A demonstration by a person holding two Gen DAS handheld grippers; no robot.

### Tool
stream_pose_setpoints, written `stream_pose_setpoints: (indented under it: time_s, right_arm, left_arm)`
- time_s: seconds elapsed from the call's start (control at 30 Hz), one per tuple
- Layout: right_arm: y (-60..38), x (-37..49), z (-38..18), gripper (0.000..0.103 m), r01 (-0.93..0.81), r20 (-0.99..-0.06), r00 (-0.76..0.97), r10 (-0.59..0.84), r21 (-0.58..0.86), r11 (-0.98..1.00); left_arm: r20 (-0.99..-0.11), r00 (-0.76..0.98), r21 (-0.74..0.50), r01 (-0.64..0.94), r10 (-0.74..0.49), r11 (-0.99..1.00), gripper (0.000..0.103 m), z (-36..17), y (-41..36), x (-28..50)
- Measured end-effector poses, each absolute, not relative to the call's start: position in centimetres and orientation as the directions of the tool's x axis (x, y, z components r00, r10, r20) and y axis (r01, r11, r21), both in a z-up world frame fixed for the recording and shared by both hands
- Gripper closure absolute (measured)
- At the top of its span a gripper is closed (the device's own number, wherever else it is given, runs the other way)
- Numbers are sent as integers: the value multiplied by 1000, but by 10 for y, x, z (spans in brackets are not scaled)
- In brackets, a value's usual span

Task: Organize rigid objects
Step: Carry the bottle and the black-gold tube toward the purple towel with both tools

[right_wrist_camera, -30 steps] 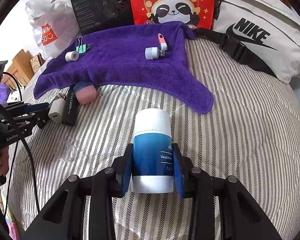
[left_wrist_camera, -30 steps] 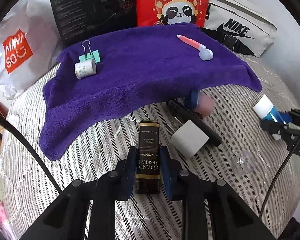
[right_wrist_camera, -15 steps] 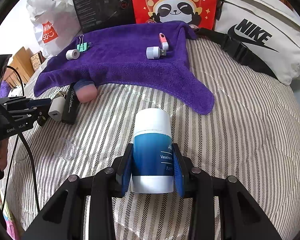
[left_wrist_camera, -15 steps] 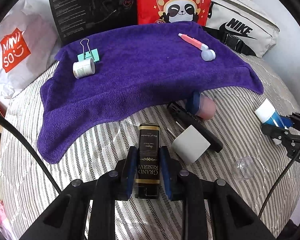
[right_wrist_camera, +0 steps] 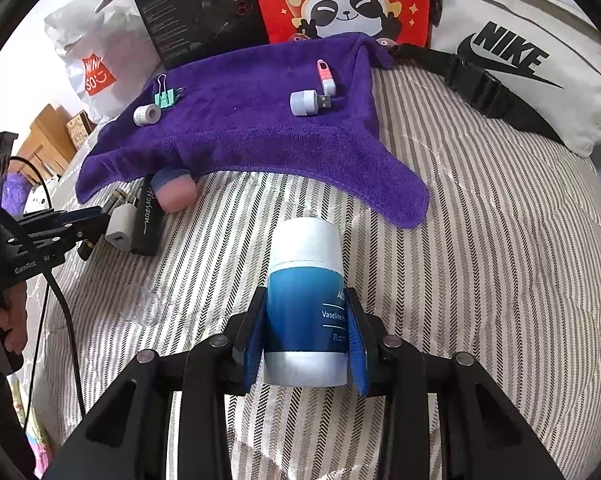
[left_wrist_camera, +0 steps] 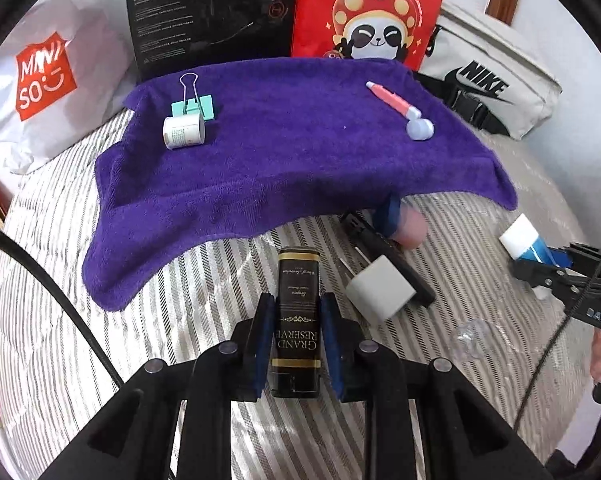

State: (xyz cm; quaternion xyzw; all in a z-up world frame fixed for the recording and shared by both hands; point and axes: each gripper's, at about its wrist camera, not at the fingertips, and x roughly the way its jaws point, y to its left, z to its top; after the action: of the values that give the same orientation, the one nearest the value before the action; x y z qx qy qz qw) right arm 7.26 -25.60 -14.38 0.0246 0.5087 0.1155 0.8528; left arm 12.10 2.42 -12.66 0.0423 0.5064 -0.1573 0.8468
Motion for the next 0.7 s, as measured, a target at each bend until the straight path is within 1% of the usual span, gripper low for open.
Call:
stream_pose_setpoints:
  time_s: [0.5,0.57,0.7]
  right_arm:
    - [-249,88,-108,67,-230,-830,490,267,173,958]
    - [-249,94,-104,67,-231,-826,497,265,169,958]
    - [-248,108,-94,67,-232,-811,520,268,168,958]
  left_arm:
    - [-851,467,-130,256,-240,958,80,-101,51,118]
    - [-855,473,-107,246,-216,963,80,-99,53,121]
    - [-852,473,-119,243,-225,963,80,-92,58,127]
